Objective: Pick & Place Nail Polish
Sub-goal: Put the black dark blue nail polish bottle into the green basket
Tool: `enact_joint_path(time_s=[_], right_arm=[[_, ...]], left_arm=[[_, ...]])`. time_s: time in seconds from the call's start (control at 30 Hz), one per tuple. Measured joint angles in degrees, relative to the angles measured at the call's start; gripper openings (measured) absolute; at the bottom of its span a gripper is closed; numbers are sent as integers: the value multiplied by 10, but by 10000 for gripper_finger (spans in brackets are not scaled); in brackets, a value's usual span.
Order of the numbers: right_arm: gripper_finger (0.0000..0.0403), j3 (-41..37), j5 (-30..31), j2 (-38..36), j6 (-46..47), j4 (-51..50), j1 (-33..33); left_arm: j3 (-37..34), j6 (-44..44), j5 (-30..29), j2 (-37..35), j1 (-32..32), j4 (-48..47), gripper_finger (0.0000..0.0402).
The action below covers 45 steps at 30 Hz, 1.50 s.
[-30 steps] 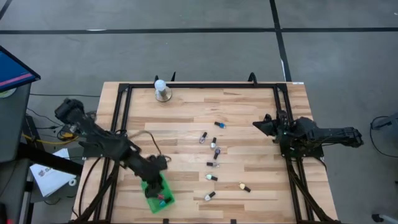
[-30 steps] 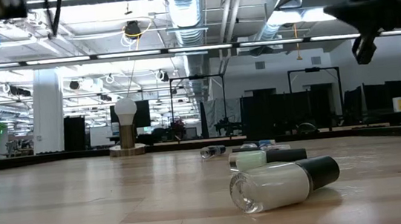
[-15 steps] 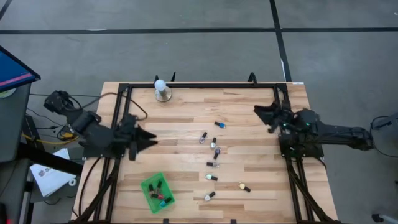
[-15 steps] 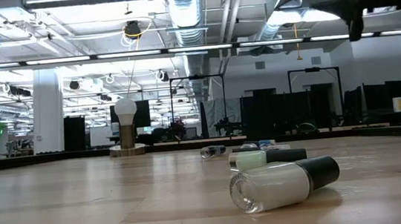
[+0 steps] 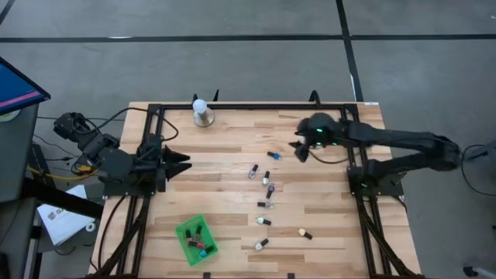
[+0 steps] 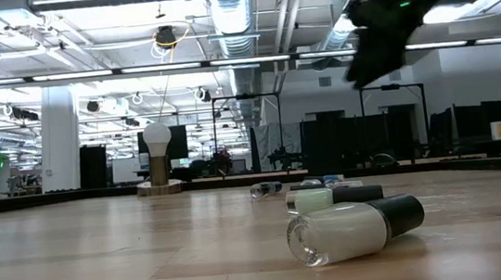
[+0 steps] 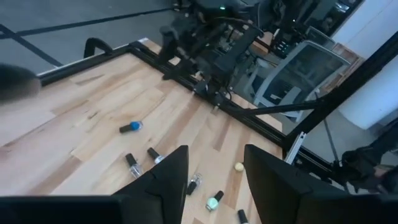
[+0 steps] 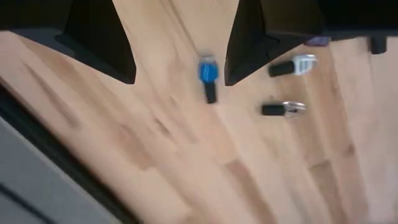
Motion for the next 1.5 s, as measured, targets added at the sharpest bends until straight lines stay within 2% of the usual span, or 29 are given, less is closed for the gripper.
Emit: enact_joint_path(time_s=[0.13, 0.3, 0.53, 0.97, 1.1, 1.33, 1.5], right_arm=[[240, 49, -46, 117, -55, -27, -11], [240, 94, -54, 238, -101, -42, -10], [240, 136, -60, 349, -144, -47, -10], [234, 153, -82, 435, -164, -44, -12], [195, 153, -82, 436, -165, -43, -15], [89, 152, -85, 436, -164, -46, -25], [80, 152, -85, 436, -173, -48, -22]], left_arm=[[0, -1, 0, 0, 0, -1, 144], [0, -4, -2, 1, 0, -1, 140], [0, -4, -4, 1, 0, 0, 140], [0, -4, -4, 1, 0, -2, 140], [0, -4, -18, 1, 0, -2, 140], [0, -1, -37, 1, 0, -3, 140], [0, -1, -45, 1, 0, -3, 140]])
